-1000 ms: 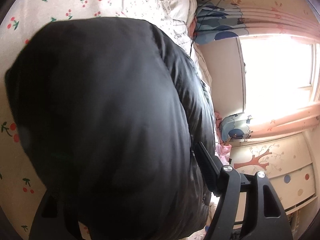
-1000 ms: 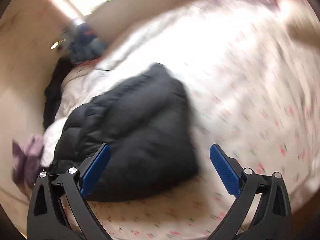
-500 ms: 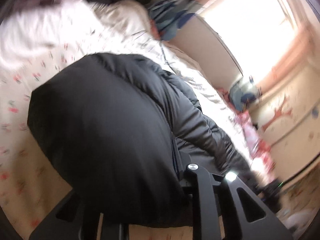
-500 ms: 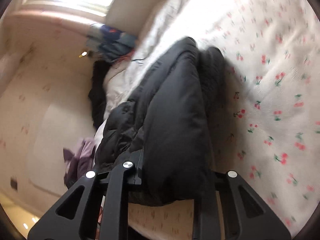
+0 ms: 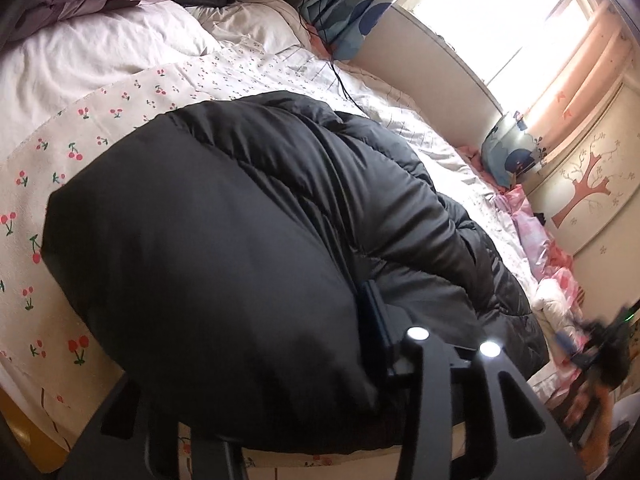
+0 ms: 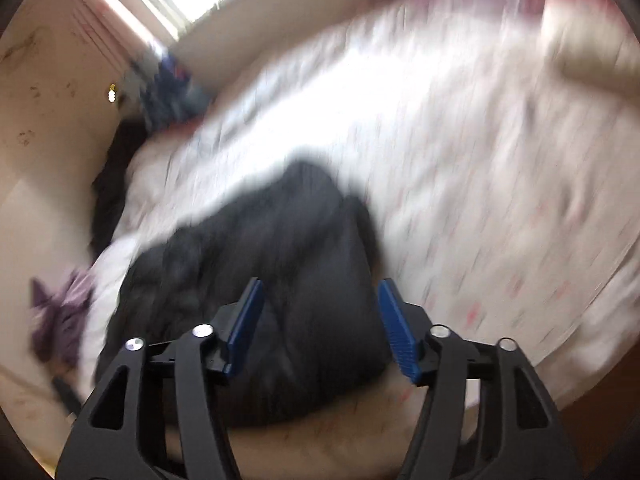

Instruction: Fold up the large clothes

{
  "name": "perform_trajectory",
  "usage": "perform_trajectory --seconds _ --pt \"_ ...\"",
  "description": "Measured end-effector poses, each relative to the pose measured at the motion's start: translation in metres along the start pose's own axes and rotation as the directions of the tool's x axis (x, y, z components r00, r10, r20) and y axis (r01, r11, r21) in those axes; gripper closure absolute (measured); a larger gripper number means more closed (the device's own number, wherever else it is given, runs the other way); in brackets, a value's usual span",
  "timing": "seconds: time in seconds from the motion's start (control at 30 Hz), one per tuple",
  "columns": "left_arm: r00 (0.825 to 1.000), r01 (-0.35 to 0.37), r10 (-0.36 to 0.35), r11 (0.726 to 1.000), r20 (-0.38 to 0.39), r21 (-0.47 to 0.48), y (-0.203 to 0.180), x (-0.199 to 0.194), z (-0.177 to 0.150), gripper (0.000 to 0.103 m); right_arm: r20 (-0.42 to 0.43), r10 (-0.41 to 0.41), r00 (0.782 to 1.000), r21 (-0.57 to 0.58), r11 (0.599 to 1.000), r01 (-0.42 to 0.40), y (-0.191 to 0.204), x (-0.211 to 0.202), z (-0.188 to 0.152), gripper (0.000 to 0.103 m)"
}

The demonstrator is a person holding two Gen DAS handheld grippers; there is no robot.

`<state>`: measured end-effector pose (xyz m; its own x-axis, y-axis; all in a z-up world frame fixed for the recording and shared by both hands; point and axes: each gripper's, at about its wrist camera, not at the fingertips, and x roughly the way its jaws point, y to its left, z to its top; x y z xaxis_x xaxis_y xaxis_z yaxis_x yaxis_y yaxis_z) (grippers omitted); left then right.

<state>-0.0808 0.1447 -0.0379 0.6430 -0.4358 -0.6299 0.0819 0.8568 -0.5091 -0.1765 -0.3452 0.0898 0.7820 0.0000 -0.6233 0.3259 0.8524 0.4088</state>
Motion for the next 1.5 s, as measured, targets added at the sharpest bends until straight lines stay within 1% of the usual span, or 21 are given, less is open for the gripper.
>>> perform_trajectory --seconds 0.07,0.13,0.23,0.37,0.43,0.5,0.6,0.67,0.73,0.8,0.83,0.87,0.93,1.0,1.07,1.13,1.17,1.3,1.4,1.47,1.5 --pt "1.000 -0.014 0.014 1.000 0.002 0.020 -0.004 -0.001 -0.006 0.051 0.054 0.030 0.998 -0.125 0.992 -0.023 0.045 -0.001 0.009 0.015" --pt "1.000 -0.022 0.022 0.999 0.006 0.037 -0.009 -0.002 -0.009 0.047 -0.001 0.071 0.997 -0.296 0.953 -0.068 0.106 0.031 0.011 0.014" --pt "0.999 -0.038 0.038 0.998 0.013 0.058 -0.012 -0.003 -0.011 0.046 -0.081 0.070 0.994 -0.432 0.897 -0.098 0.172 0.087 0.000 0.014" --pt "0.999 -0.049 0.049 0.996 0.015 0.073 -0.013 -0.003 -0.010 0.046 -0.162 -0.051 0.985 -0.555 0.831 -0.048 0.232 0.193 -0.024 0.014" --pt "0.999 -0.050 0.049 0.996 0.015 0.078 -0.012 -0.003 -0.010 0.046 -0.276 -0.183 0.944 -0.626 0.779 -0.031 0.235 0.251 -0.059 0.012" --pt "1.000 -0.022 0.021 0.999 0.012 0.049 -0.007 0.000 -0.007 0.039 -0.285 -0.197 0.938 -0.633 0.773 -0.030 0.233 0.265 -0.067 0.008" --pt "0.998 0.056 -0.058 0.996 -0.032 -0.073 0.012 0.007 -0.004 0.036 -0.297 -0.101 0.949 -0.561 0.823 -0.088 0.223 0.235 -0.057 0.008" --pt "0.992 0.112 -0.119 0.981 -0.036 -0.158 0.027 0.009 -0.001 0.036 -0.249 -0.053 0.967 -0.573 0.813 -0.102 0.216 0.196 -0.055 0.008" --pt "0.981 0.177 -0.190 0.950 -0.028 -0.257 0.044 0.012 0.001 0.036 -0.184 -0.026 0.983 -0.600 0.794 -0.092 0.204 0.156 -0.065 0.008" --pt "0.974 0.204 -0.226 0.917 -0.024 -0.342 0.056 0.020 0.002 0.036 -0.203 -0.074 0.976 -0.636 0.769 -0.073 0.190 0.152 -0.088 0.007" --pt "0.972 0.209 -0.233 0.908 -0.026 -0.362 0.059 0.025 0.003 0.036 -0.263 -0.114 0.958 -0.658 0.748 -0.091 0.181 0.165 -0.104 0.007" --pt "0.969 0.218 -0.246 0.896 -0.025 -0.388 0.060 0.029 0.003 0.034 -0.283 -0.113 0.952 -0.657 0.746 -0.106 0.177 0.172 -0.107 0.007" --pt "0.969 0.221 -0.247 0.894 -0.016 -0.389 0.057 0.032 0.003 0.034 -0.295 -0.105 0.950 -0.624 0.774 -0.108 0.170 0.170 -0.103 0.007" --pt "0.970 0.227 -0.241 0.901 0.007 -0.369 0.053 0.028 0.001 0.034 -0.286 -0.040 0.957 -0.573 0.808 -0.138 0.171 0.155 -0.095 0.007" --pt "0.971 0.228 -0.241 0.896 0.015 -0.382 0.056 0.026 0.000 0.034 -0.251 -0.025 0.968 -0.599 0.789 -0.135 0.175 0.146 -0.101 0.007" --pt "0.971 0.224 -0.238 0.879 0.021 -0.422 0.063 0.028 -0.004 0.034 -0.305 -0.076 0.949 -0.648 0.747 -0.148 0.177 0.158 -0.118 0.007" --pt "0.972 0.220 -0.234 0.873 0.022 -0.436 0.067 0.028 -0.005 0.034 -0.302 -0.077 0.950 -0.655 0.741 -0.147 0.177 0.160 -0.120 0.007" --pt "0.973 0.224 -0.224 0.861 0.055 -0.458 0.066 0.028 -0.007 0.033 -0.233 -0.017 0.972 -0.594 0.794 -0.129 0.187 0.160 -0.092 0.007" --pt "0.973 0.223 -0.223 0.857 0.056 -0.466 0.066 0.030 -0.006 0.031 -0.171 -0.041 0.984 -0.618 0.783 -0.075 0.208 0.181 -0.073 0.007" --pt "0.970 0.234 -0.232 0.832 0.067 -0.503 0.073 0.035 -0.006 0.031 -0.205 -0.122 0.971 -0.635 0.772 -0.037 0.213 0.221 -0.073 0.007" --pt "0.969 0.239 -0.235 0.820 0.075 -0.520 0.077 0.037 -0.005 0.031 -0.290 -0.179 0.940 -0.636 0.770 -0.050 0.209 0.251 -0.084 0.007"
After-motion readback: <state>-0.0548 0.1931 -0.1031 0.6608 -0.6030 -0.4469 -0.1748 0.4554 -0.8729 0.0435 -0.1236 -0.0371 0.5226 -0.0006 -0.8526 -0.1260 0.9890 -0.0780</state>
